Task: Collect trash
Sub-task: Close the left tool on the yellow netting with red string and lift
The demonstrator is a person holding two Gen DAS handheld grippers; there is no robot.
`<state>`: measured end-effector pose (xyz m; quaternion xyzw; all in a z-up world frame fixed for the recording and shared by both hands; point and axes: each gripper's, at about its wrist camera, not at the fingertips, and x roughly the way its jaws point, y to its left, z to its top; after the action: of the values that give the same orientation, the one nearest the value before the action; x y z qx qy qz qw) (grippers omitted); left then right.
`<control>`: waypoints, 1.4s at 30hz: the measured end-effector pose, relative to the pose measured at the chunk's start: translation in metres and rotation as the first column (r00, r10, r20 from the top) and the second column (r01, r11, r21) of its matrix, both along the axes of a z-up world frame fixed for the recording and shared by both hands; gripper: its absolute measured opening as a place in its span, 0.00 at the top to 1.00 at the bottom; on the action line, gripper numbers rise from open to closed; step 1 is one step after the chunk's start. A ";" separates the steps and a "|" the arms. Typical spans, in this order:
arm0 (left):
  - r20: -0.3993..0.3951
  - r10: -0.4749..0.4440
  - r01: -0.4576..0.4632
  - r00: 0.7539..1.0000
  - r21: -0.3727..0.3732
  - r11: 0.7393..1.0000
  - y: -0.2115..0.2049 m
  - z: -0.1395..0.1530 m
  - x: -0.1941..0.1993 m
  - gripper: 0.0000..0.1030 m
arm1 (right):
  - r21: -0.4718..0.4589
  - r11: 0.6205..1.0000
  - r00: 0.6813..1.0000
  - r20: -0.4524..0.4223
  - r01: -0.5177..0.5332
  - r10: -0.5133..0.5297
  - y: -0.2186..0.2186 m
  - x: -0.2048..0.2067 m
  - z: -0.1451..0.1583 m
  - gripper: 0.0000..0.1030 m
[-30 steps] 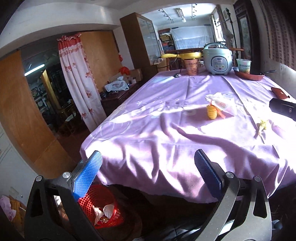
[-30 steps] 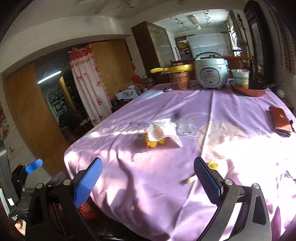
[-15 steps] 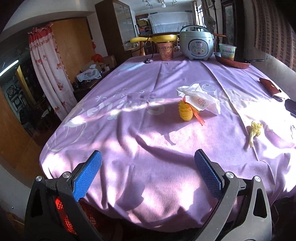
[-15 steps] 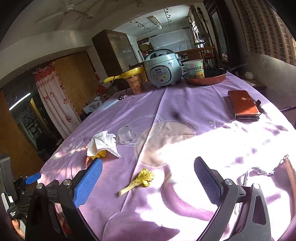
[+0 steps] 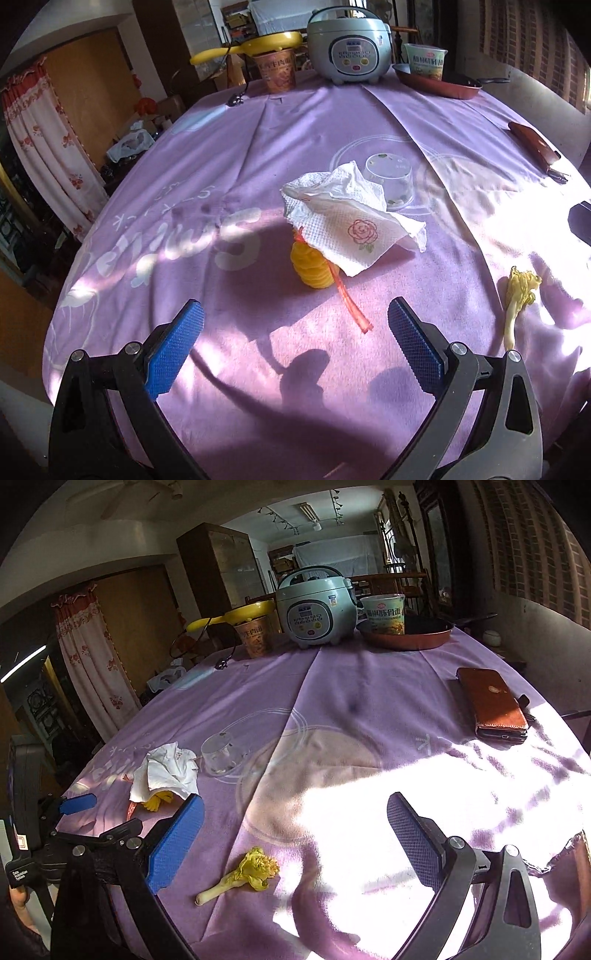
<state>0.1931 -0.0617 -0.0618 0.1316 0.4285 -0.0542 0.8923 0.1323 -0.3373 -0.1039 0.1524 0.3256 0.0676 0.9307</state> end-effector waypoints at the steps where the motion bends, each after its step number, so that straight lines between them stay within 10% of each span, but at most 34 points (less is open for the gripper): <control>1: -0.014 -0.007 0.007 1.000 -0.003 1.000 -0.002 -0.002 0.006 0.07 | 0.011 1.000 1.000 -0.009 -0.005 0.005 -0.001 0.002 -0.001 0.05; 13: -0.099 0.044 -0.052 0.994 -0.087 0.995 -0.005 -0.010 0.058 0.07 | 0.157 0.987 0.999 -0.019 -0.028 0.031 -0.020 0.007 -0.010 0.05; 20: -0.077 0.043 -0.051 0.996 -0.098 0.994 0.014 -0.004 0.036 0.52 | 0.214 0.976 0.999 -0.029 -0.025 0.032 -0.027 0.008 -0.014 0.05; 31: -0.068 0.061 -0.071 0.996 -0.162 0.984 0.066 0.010 -0.037 0.49 | 0.175 0.984 0.999 -0.022 -0.027 0.032 -0.021 0.006 -0.011 0.05; 42: -0.058 0.118 -0.125 0.991 -0.157 0.980 0.060 -0.012 -0.020 0.40 | 0.133 0.989 0.996 -0.054 -0.070 0.078 -0.011 0.008 -0.011 0.05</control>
<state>0.1730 -0.0019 -0.0742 0.0317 0.4514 -0.0370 0.8910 0.1406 -0.3487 -0.1148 0.2031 0.3531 0.1189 0.9055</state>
